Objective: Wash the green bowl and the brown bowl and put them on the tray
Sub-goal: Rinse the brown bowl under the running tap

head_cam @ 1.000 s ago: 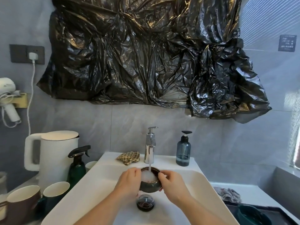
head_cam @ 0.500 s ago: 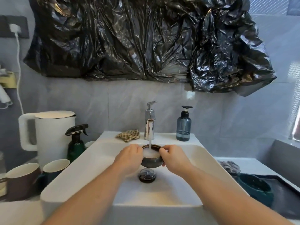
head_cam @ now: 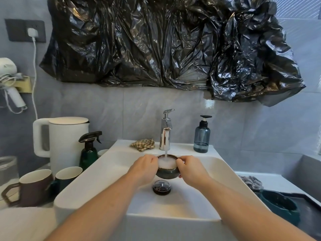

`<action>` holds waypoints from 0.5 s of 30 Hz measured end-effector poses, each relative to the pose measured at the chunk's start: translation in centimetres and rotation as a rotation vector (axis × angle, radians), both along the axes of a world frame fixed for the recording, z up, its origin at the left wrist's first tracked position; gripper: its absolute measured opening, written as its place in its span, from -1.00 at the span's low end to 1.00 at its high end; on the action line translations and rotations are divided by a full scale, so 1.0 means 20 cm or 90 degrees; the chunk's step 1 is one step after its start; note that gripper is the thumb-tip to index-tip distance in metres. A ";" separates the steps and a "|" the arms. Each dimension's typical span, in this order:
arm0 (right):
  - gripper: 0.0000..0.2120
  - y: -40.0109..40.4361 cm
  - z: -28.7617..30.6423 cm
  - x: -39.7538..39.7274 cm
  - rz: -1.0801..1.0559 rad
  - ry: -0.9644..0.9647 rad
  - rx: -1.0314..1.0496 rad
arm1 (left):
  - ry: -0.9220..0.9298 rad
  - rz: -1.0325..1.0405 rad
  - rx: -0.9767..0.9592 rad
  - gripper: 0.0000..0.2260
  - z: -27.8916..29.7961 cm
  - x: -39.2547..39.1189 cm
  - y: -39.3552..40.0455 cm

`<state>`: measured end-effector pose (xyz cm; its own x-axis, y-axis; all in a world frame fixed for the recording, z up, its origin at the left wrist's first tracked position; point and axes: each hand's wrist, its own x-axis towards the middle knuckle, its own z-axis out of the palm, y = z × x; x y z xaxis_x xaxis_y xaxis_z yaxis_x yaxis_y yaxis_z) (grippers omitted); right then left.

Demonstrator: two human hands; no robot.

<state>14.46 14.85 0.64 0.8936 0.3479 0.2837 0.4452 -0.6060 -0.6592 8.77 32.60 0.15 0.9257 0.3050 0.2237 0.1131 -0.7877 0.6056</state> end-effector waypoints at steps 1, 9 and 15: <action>-0.69 0.00 0.00 0.00 0.001 -0.001 -0.001 | 0.000 0.001 0.007 -0.69 0.00 0.00 0.00; -0.69 0.00 -0.01 0.01 0.000 -0.001 0.026 | -0.019 0.016 0.018 -0.74 -0.01 0.00 -0.01; -0.67 0.01 -0.03 0.05 -0.002 0.018 0.032 | -0.034 0.017 -0.028 -0.69 -0.01 0.02 0.00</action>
